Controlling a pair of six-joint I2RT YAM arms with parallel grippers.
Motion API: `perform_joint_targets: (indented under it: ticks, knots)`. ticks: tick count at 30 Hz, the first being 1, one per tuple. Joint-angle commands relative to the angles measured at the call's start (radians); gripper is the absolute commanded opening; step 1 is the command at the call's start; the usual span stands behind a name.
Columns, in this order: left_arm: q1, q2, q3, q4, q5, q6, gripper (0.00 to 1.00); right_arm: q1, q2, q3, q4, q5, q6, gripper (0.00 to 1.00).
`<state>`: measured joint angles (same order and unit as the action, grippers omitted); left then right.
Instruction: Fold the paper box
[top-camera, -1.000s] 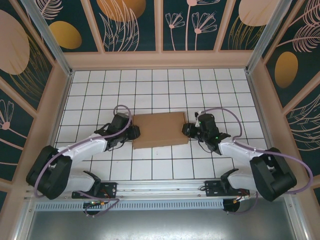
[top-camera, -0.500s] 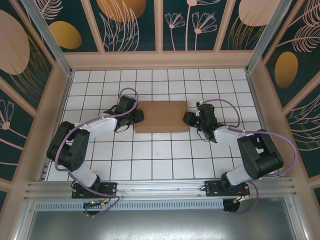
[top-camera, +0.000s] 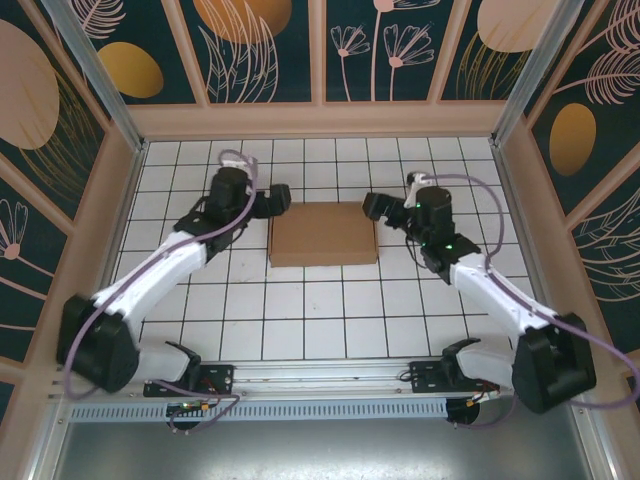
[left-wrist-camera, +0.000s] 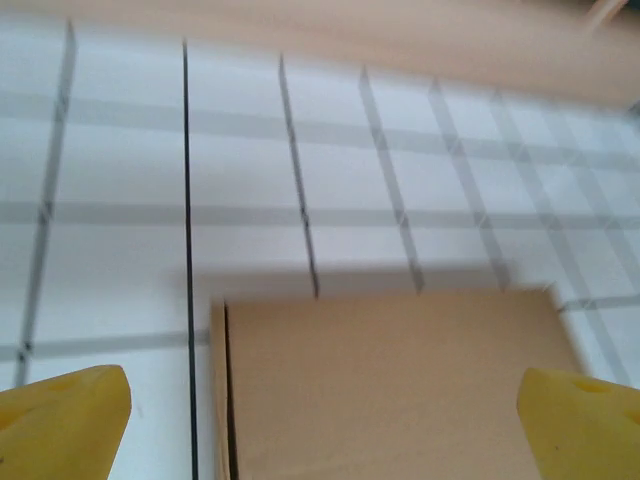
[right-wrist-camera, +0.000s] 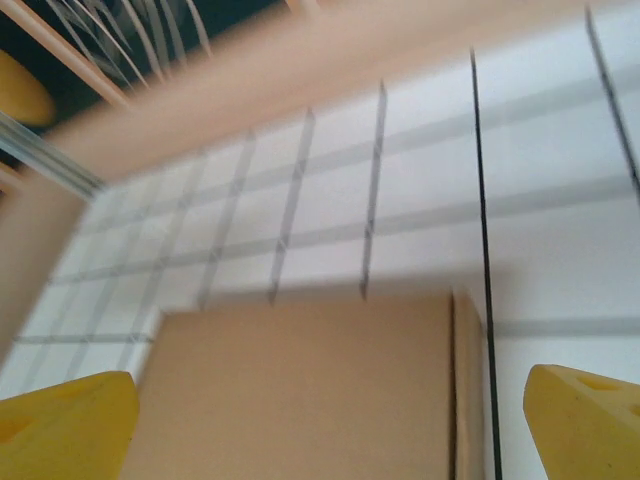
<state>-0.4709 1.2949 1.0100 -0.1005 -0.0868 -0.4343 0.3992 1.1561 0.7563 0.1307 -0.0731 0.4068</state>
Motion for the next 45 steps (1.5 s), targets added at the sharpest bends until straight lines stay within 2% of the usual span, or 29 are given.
perform_joint_targets:
  ticks: [1, 3, 4, 5, 7, 8, 9, 10, 11, 14, 16, 18, 20, 21, 23, 24, 26, 28, 29, 32, 37, 38, 39, 40, 41, 43, 44, 45]
  knots:
    - [0.009, -0.136, -0.031, 0.173, -0.163, 0.111, 0.99, -0.016, -0.047, 0.067, 0.028, 0.104, -0.111, 0.99]
    - [0.009, -0.199, -0.123, 0.295, -0.335, 0.078, 0.99, -0.018, -0.066, 0.037, 0.152, 0.217, -0.153, 0.99]
    - [0.009, -0.227, -0.182, 0.380, -0.387, 0.113, 0.99, -0.020, -0.077, -0.001, 0.237, 0.239, -0.197, 0.99]
    - [0.009, -0.251, -0.264, 0.525, -0.419, 0.231, 0.99, -0.026, -0.090, -0.062, 0.359, 0.215, -0.292, 0.99]
    - [0.010, -0.234, -0.429, 0.816, -0.429, 0.500, 0.99, -0.032, -0.105, -0.225, 0.661, 0.179, -0.450, 0.99]
    - [0.027, -0.193, -0.486, 0.912, -0.455, 0.576, 0.99, -0.034, -0.096, -0.317, 0.853, 0.212, -0.493, 0.99]
    - [0.069, -0.143, -0.516, 0.936, -0.413, 0.624, 0.99, -0.040, -0.069, -0.396, 1.034, 0.257, -0.529, 0.99]
    - [0.108, -0.108, -0.527, 0.918, -0.358, 0.638, 0.99, -0.046, -0.034, -0.447, 1.148, 0.297, -0.548, 0.99]
    - [0.153, -0.074, -0.538, 0.896, -0.354, 0.606, 0.99, -0.057, 0.006, -0.488, 1.225, 0.325, -0.568, 0.99]
    - [0.249, 0.003, -0.617, 0.941, -0.335, 0.552, 0.99, -0.099, 0.100, -0.526, 1.209, 0.428, -0.565, 0.99]
    - [0.282, 0.060, -0.671, 1.040, -0.401, 0.498, 0.99, -0.131, 0.170, -0.549, 1.230, 0.455, -0.577, 0.99]
    - [0.329, 0.121, -0.698, 1.131, -0.357, 0.452, 0.99, -0.170, 0.235, -0.562, 1.296, 0.470, -0.609, 0.99]
    - [0.353, 0.151, -0.645, 1.059, -0.303, 0.448, 0.99, -0.198, 0.251, -0.543, 1.267, 0.456, -0.626, 0.99]
    - [0.366, 0.174, -0.622, 1.058, -0.313, 0.391, 0.99, -0.232, 0.241, -0.523, 1.221, 0.408, -0.582, 0.99]
    - [0.384, 0.207, -0.661, 1.173, -0.378, 0.330, 0.99, -0.298, 0.236, -0.488, 1.150, 0.349, -0.500, 0.99]
    - [0.397, 0.198, -0.699, 1.229, -0.371, 0.317, 0.99, -0.322, 0.232, -0.471, 1.105, 0.356, -0.460, 0.99]
    - [0.407, 0.189, -0.757, 1.323, -0.276, 0.338, 0.99, -0.370, 0.211, -0.453, 1.012, 0.307, -0.406, 0.99]
    - [0.409, 0.232, -0.821, 1.483, -0.270, 0.337, 0.99, -0.406, 0.187, -0.438, 0.918, 0.265, -0.348, 0.99]
    - [0.413, 0.237, -0.832, 1.508, -0.253, 0.339, 0.99, -0.415, 0.187, -0.430, 0.893, 0.262, -0.329, 0.99]
    - [0.415, 0.227, -0.794, 1.414, -0.147, 0.376, 0.99, -0.425, 0.220, -0.371, 0.824, 0.264, -0.313, 0.99]
    - [0.419, 0.227, -0.791, 1.408, -0.137, 0.375, 0.99, -0.448, 0.217, -0.410, 0.815, 0.202, -0.317, 0.99]
    - [0.419, 0.228, -0.789, 1.406, -0.136, 0.376, 0.99, -0.476, 0.254, -0.447, 0.879, 0.175, -0.293, 0.99]
    - [0.420, 0.228, -0.788, 1.405, -0.134, 0.375, 0.99, -0.506, 0.302, -0.501, 1.020, 0.127, -0.268, 0.99]
    - [0.420, 0.227, -0.788, 1.403, -0.133, 0.375, 0.99, -0.526, 0.303, -0.517, 1.061, 0.049, -0.274, 0.99]
    - [0.420, 0.229, -0.787, 1.403, -0.132, 0.377, 0.99, -0.529, 0.300, -0.504, 1.021, -0.013, -0.292, 0.99]
    - [0.423, 0.228, -0.784, 1.402, -0.131, 0.375, 0.99, -0.521, 0.352, -0.550, 1.159, -0.166, -0.364, 0.99]
    - [0.422, 0.229, -0.784, 1.400, -0.131, 0.375, 0.99, -0.492, 0.405, -0.618, 1.332, -0.122, -0.382, 0.99]
    - [0.422, 0.229, -0.784, 1.399, -0.130, 0.375, 0.99, -0.467, 0.445, -0.674, 1.508, -0.024, -0.376, 0.99]
